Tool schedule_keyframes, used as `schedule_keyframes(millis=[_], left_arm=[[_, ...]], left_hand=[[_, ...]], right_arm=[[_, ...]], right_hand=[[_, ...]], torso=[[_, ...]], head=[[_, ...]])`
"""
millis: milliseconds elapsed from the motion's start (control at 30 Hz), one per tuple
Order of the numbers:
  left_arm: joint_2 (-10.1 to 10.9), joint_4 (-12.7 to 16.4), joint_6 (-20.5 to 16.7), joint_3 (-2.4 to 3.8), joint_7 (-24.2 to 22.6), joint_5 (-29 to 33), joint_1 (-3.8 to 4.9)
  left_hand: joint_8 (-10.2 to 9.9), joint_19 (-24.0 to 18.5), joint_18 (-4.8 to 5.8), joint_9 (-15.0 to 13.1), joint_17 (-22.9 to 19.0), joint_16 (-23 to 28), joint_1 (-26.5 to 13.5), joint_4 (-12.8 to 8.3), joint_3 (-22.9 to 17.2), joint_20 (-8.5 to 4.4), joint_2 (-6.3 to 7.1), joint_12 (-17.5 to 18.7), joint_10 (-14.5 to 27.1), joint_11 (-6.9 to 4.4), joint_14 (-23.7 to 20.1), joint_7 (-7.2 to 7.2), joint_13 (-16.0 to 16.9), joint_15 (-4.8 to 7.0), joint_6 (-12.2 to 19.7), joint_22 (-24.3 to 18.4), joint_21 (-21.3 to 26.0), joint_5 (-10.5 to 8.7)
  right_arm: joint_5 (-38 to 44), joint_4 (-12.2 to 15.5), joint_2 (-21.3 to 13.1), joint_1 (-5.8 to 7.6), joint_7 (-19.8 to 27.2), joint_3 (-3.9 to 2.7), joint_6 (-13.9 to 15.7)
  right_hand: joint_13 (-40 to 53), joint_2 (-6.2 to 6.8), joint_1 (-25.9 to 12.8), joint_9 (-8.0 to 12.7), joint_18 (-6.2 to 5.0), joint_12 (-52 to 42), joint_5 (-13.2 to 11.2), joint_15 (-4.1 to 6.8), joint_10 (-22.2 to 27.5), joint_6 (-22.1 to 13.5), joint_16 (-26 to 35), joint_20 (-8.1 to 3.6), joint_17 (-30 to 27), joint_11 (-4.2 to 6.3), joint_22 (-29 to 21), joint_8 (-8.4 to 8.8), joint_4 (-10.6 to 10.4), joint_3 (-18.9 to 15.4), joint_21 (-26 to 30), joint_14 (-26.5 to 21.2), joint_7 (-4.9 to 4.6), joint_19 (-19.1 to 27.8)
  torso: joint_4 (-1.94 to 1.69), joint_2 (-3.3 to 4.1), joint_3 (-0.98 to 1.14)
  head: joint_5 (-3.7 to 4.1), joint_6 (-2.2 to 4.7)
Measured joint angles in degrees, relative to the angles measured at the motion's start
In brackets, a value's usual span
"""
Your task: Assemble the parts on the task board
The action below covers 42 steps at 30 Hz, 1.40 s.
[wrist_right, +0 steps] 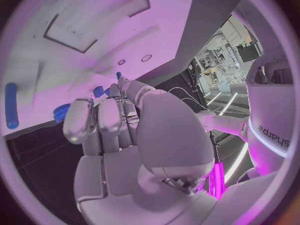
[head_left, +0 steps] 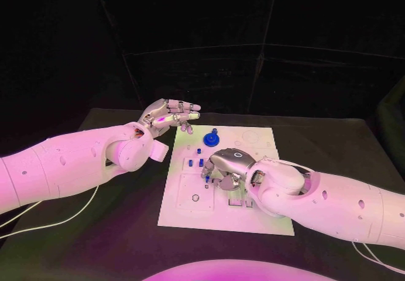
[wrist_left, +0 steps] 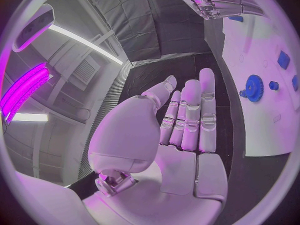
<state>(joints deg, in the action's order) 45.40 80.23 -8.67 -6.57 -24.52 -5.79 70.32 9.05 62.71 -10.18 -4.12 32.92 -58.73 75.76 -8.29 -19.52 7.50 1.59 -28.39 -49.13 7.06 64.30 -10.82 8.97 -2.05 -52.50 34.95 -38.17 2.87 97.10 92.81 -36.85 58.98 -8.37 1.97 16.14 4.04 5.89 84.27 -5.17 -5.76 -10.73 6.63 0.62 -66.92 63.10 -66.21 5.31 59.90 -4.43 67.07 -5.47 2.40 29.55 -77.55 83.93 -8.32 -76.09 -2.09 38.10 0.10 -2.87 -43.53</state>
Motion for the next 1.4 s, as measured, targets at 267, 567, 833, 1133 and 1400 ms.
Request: schedule_keyframes(millis=[267,567,833,1133,1400], left_arm=[[-0.12,-0.05,0.02,0.0,0.0,0.0,0.0],[-0.17,-0.15,0.05,0.0,0.0,0.01,0.0],[-0.18,-0.23,0.08,0.0,0.0,0.01,0.0],[-0.13,-0.28,0.12,0.0,0.0,0.01,0.0],[-0.11,-0.28,0.15,0.0,0.0,0.01,0.0]], left_hand=[[0.0,0.0,0.0,0.0,0.0,0.0,0.0,0.0,0.0,0.0,0.0,0.0,0.0,0.0,0.0,0.0,0.0,0.0,0.0,-0.05,0.0,0.0],[0.04,0.0,0.0,0.0,0.01,0.0,0.0,0.0,0.0,0.0,0.0,0.0,0.0,0.0,0.0,0.0,-0.01,0.0,0.0,-0.05,0.0,0.0],[0.05,0.0,0.0,0.0,0.01,0.0,0.0,0.0,-0.01,0.0,0.0,0.0,0.0,0.0,0.0,0.0,-0.01,0.0,0.0,-0.04,0.04,0.0],[0.05,0.0,0.0,-0.01,-0.07,0.0,0.0,0.0,-0.01,0.0,0.0,0.0,0.0,0.0,0.0,0.0,-0.02,0.0,0.0,-0.1,0.4,0.0],[0.05,0.0,0.0,-0.01,-0.07,0.0,0.0,0.0,-0.01,0.0,0.0,0.0,0.0,0.0,0.0,0.0,-0.02,0.0,0.0,-0.09,0.41,0.0]], right_arm=[[0.35,-0.13,0.32,-0.2,0.03,0.05,-1.61],[0.53,-0.13,0.52,-0.63,0.17,0.12,-2.59],[0.61,-0.16,0.56,-0.63,0.27,0.07,-2.89],[1.08,-0.5,0.75,-0.64,0.23,0.05,-2.97],[2.38,-0.9,1.15,-0.85,-0.07,0.16,-3.3]], right_hand=[[0.03,-0.01,-0.01,0.0,0.0,0.0,0.0,0.0,0.09,0.0,0.0,0.0,-0.01,-0.08,0.0,0.0,0.0,0.0,0.0,0.0,0.0,0.0],[0.05,-0.24,-0.24,0.0,0.0,0.13,0.0,0.0,0.09,0.0,0.0,0.0,-0.02,-0.09,-0.01,0.0,0.0,-0.01,0.0,0.0,0.01,0.0],[0.04,-0.24,-0.24,0.0,-0.01,0.22,0.0,0.0,0.09,-0.01,0.0,0.0,-0.02,-0.09,-0.01,0.0,0.0,-0.01,0.0,0.0,0.01,0.0],[0.04,-0.01,-0.46,0.01,-0.01,0.23,0.0,0.0,0.1,-0.22,0.0,0.0,-0.03,-0.09,-0.06,0.0,-0.01,-0.01,0.0,0.0,-0.19,0.0],[0.04,-0.01,-0.46,0.02,-0.01,0.23,0.0,0.0,0.09,-0.22,0.0,0.0,-0.03,-0.09,-0.07,0.0,-0.01,-0.02,0.0,0.0,-0.19,0.0]], torso=[[0.02,-0.03,-0.02],[-0.03,-0.03,-0.02],[-0.03,-0.03,-0.02],[-0.03,-0.07,-0.04],[-0.03,-0.07,-0.05]], head=[[-0.02,-0.07],[-0.15,-0.2],[-0.46,-0.54],[-0.42,-0.55],[-0.36,-0.49]])
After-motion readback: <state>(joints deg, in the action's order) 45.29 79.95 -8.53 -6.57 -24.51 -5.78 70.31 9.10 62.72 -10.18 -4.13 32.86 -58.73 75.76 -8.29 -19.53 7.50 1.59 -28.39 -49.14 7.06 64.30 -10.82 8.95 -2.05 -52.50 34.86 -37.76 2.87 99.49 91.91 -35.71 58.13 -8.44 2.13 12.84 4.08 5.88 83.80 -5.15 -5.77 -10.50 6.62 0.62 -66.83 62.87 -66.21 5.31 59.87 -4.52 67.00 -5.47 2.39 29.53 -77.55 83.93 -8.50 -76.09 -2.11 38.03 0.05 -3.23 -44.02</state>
